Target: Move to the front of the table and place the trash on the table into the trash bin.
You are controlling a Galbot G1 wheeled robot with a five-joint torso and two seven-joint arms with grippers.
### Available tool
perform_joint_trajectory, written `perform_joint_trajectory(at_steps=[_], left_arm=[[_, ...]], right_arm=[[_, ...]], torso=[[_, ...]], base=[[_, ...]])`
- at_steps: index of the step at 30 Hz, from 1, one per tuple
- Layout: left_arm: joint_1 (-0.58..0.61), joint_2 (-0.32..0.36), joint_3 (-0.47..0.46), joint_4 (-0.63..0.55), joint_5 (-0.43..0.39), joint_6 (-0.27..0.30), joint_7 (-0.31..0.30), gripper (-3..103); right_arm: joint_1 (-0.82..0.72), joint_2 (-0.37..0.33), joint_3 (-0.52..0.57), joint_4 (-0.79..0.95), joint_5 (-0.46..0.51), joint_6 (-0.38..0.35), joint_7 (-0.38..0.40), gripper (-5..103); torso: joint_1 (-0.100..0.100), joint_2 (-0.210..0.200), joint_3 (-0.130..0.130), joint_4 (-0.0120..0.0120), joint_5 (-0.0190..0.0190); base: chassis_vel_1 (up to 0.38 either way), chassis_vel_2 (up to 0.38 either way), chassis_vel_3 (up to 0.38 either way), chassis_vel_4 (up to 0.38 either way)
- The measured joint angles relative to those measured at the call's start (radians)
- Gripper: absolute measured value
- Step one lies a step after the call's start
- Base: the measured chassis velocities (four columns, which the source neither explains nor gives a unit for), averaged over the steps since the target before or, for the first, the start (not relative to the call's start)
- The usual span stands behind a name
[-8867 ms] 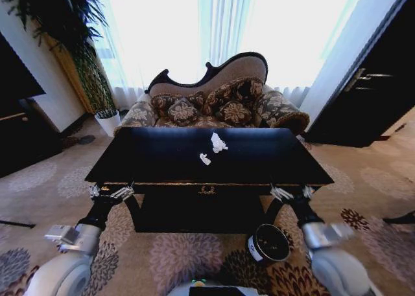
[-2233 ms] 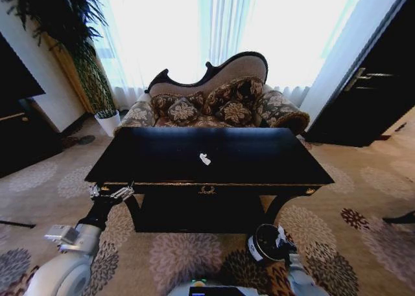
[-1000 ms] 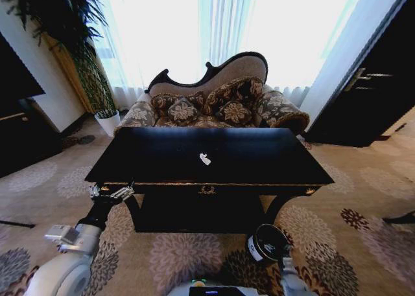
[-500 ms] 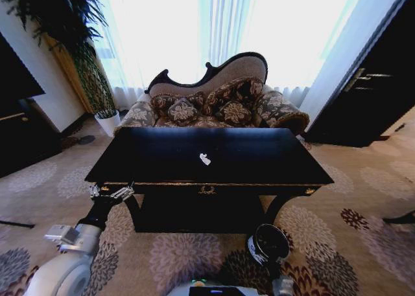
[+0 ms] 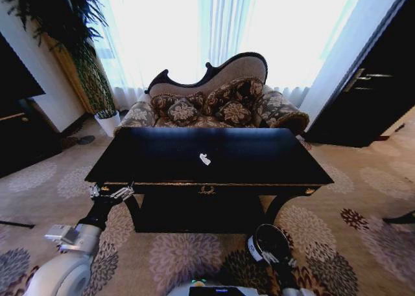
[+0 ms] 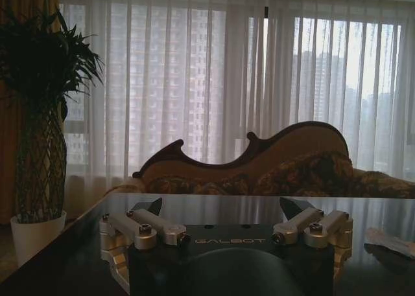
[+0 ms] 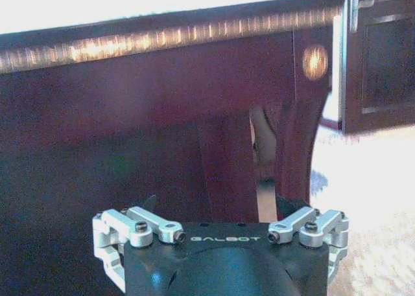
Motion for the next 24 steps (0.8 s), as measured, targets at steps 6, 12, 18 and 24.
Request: perform_joint_trajectory(at_steps=[6, 12, 18, 24], left_arm=[[0.0, 0.0, 0.0, 0.0, 0.0, 0.0, 0.0, 100], [0.0, 0.0, 0.0, 0.0, 0.0, 0.0, 0.0, 100], [0.0, 0.0, 0.0, 0.0, 0.0, 0.0, 0.0, 100], [0.0, 0.0, 0.0, 0.0, 0.0, 0.0, 0.0, 100]], right_arm=[[-0.062, -0.001, 0.083, 0.159, 0.015, -0.03, 0.01, 100], [-0.089, 0.002, 0.127, 0.282, 0.032, -0.055, 0.019, 100], [-0.102, 0.005, 0.16, 0.408, 0.051, -0.1, 0.035, 100], [-0.086, -0.018, 0.172, 0.476, 0.053, -0.16, 0.048, 100]], torso=[[0.0, 0.0, 0.0, -0.0001, -0.0001], [0.0, 0.0, 0.0, 0.0, -0.0001], [0.0, 0.0, 0.0, 0.0, -0.0001], [0.0, 0.0, 0.0, -0.0001, -0.0001]], base=[[0.0, 0.0, 0.0, 0.0], [0.0, 0.0, 0.0, 0.0], [0.0, 0.0, 0.0, 0.0], [0.0, 0.0, 0.0, 0.0]])
